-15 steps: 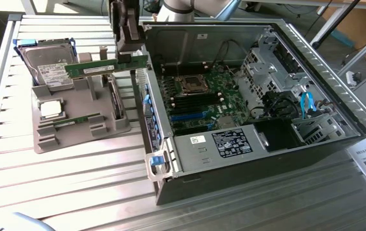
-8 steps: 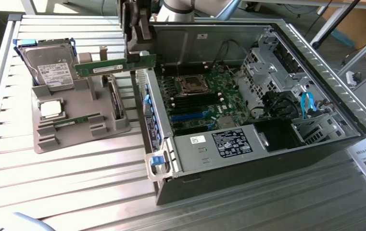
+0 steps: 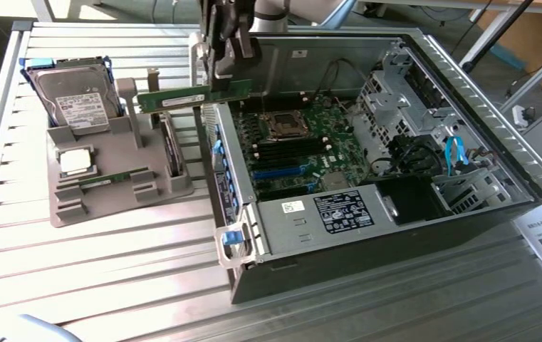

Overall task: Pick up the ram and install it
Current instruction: 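Pick up the ram and move it above insertion slot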

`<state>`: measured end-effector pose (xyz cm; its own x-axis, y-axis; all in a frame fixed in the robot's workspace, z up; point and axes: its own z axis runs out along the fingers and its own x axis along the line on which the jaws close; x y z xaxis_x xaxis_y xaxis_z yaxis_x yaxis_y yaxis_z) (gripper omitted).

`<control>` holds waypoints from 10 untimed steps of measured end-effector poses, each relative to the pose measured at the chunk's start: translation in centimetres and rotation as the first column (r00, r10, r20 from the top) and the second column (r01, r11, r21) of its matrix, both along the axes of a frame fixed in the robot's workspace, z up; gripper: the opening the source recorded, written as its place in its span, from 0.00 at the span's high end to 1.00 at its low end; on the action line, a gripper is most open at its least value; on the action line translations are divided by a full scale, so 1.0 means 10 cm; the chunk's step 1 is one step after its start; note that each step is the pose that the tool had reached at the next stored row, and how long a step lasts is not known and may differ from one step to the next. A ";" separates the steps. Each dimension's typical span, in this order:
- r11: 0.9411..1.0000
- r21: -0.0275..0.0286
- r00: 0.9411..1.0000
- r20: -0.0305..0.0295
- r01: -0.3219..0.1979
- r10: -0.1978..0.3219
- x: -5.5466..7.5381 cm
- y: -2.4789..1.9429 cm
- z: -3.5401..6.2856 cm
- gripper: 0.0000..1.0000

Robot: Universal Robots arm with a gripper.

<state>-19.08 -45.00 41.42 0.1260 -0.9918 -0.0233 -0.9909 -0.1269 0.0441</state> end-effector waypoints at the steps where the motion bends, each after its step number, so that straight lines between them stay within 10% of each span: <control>1: 1.000 0.000 1.000 0.000 -0.001 0.001 0.03 0.000 0.000 0.88; 10: 1.000 0.000 1.000 0.000 -0.006 0.006 0.33 0.002 0.000 0.88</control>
